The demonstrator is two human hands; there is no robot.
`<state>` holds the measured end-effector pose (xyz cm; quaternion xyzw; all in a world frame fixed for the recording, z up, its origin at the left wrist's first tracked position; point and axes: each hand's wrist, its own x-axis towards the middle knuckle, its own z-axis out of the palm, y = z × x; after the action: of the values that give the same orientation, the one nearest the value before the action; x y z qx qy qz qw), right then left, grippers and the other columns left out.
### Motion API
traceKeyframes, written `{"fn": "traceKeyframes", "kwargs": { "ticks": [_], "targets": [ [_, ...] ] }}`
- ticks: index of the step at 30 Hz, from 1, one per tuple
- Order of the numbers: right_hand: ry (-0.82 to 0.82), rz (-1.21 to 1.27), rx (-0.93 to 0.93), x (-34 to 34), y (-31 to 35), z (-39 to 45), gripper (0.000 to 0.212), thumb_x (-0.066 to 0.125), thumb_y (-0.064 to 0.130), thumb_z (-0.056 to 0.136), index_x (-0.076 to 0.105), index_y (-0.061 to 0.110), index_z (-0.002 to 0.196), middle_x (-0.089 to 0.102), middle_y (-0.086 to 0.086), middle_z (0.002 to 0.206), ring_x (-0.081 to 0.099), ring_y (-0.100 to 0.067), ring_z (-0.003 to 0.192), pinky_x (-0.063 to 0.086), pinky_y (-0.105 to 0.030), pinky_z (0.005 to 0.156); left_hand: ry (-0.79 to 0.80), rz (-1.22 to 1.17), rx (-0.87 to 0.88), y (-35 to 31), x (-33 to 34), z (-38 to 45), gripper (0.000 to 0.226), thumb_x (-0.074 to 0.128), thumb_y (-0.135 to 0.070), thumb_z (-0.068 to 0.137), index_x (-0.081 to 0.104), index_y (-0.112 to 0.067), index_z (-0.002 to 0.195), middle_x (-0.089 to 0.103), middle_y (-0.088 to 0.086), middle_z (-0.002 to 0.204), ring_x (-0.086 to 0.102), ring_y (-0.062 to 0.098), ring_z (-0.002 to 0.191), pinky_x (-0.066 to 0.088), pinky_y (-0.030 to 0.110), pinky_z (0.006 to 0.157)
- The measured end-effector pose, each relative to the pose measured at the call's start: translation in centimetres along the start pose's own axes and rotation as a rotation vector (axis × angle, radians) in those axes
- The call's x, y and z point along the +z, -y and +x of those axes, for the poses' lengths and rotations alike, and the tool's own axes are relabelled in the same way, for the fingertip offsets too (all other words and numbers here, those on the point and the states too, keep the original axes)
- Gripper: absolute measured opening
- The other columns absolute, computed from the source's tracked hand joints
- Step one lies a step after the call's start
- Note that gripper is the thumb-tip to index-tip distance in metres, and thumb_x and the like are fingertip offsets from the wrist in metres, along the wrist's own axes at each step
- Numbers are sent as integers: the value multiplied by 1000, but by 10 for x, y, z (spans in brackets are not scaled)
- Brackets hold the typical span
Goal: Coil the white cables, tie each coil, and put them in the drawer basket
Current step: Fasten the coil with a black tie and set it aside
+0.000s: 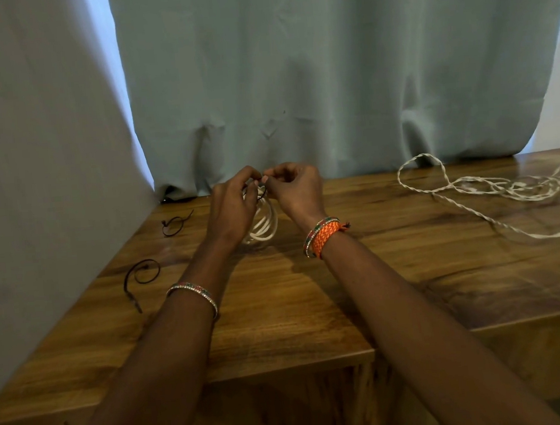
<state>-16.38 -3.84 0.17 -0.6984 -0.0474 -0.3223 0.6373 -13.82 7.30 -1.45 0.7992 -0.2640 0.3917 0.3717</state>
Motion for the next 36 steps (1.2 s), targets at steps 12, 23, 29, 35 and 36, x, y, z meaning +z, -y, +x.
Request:
{"fn": "traceKeyframes", "kwargs": {
  "ticks": [12,23,29,35,36],
  "targets": [
    [43,-4,27,-2,-1,3,9,72,3,78,66,9,79,64,-2,69,67,-20,74,59,-35,75,-7,22,4,4,1,2,13,52,-17,94,62,-10,94,68,5,78,62,18,75,36,22,62],
    [107,-75,-51,-5,-4,6,5,66,1,84,69,4,82,71,-16,83,70,-24,77,59,-36,73,14,58,28,9,-2,4,26,47,-25,92,64,-6,96,70,12,89,64,26,85,50,39,73],
    [133,-278,-214,-10,-3,10,7,67,10,84,68,3,82,62,-2,72,52,0,60,40,-4,54,11,-36,6,7,-4,4,20,50,-17,94,65,-5,92,69,7,79,64,15,76,48,30,66],
    [212,-422,-378,-15,-3,14,17,61,17,88,60,3,79,55,-3,72,49,-11,64,35,-22,57,140,-428,-209,-1,-4,7,12,52,-18,95,63,-17,89,60,-5,51,40,3,30,34,14,34],
    [218,-462,-438,-17,-2,15,15,60,17,89,60,4,81,54,-2,75,50,-13,69,36,-22,61,148,-485,-236,-1,-5,9,14,53,-16,94,62,-18,84,59,-5,47,37,3,28,32,14,33]
  ]
}}
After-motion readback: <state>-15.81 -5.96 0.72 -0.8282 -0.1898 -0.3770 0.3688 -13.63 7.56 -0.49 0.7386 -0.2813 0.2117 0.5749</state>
